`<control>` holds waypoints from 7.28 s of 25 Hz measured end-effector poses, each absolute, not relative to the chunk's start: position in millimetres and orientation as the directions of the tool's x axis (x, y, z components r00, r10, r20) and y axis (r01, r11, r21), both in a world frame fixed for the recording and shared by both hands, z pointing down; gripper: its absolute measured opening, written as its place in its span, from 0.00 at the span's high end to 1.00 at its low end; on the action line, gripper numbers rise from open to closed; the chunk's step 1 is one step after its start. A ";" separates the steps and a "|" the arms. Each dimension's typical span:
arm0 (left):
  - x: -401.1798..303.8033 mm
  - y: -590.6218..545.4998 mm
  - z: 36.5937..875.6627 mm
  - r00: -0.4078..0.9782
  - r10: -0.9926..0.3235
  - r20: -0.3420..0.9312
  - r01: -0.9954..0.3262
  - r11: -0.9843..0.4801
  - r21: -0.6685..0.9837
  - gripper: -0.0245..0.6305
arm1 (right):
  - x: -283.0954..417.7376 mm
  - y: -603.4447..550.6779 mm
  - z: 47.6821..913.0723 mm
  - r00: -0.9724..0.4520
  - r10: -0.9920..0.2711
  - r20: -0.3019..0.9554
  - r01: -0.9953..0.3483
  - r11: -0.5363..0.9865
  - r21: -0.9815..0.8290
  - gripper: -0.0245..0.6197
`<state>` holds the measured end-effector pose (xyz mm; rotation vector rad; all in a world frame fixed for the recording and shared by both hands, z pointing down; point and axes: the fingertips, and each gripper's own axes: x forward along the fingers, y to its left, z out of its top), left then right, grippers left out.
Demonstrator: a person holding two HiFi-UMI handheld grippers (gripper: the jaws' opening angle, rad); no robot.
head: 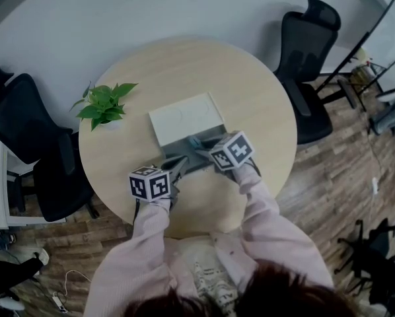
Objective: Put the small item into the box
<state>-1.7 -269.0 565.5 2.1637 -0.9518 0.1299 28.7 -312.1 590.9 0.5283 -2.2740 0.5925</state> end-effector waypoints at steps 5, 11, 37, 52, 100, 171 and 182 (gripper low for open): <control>-2.6 -270.0 569.6 0.719 -0.585 0.376 -0.667 -0.430 0.608 0.95 | 25.0 -313.0 599.5 -0.643 -0.156 0.750 -0.502 0.825 -0.258 0.77; -4.8 -270.0 571.9 0.720 -0.577 0.386 -0.667 -0.423 0.613 0.95 | 20.7 -313.2 608.9 -0.623 -0.111 0.774 -0.480 0.836 -0.267 0.77; -15.3 -265.9 582.0 0.718 -0.546 0.433 -0.679 -0.409 0.610 0.95 | 9.0 -308.1 645.3 -0.525 -0.006 0.851 -0.454 0.848 -0.275 0.77; -14.8 -264.0 585.5 0.721 -0.536 0.439 -0.676 -0.406 0.615 0.95 | 10.4 -311.4 656.5 -0.468 -0.016 0.883 -0.477 0.846 -0.237 0.77; -16.1 -253.2 587.5 0.711 -0.538 0.453 -0.686 -0.388 0.616 0.95 | 18.4 -300.9 658.6 -0.279 -0.153 0.948 -0.496 0.868 -0.005 0.73; -28.8 -251.4 537.4 0.739 -0.635 0.223 -0.660 -0.615 0.432 0.95 | -1.8 -264.1 538.4 -0.748 -0.528 0.401 -0.648 0.712 -0.271 0.97; -29.5 -248.4 537.1 0.740 -0.634 0.226 -0.660 -0.619 0.425 0.95 | 6.6 -263.5 539.0 -0.741 -0.548 0.388 -0.663 0.689 -0.293 0.97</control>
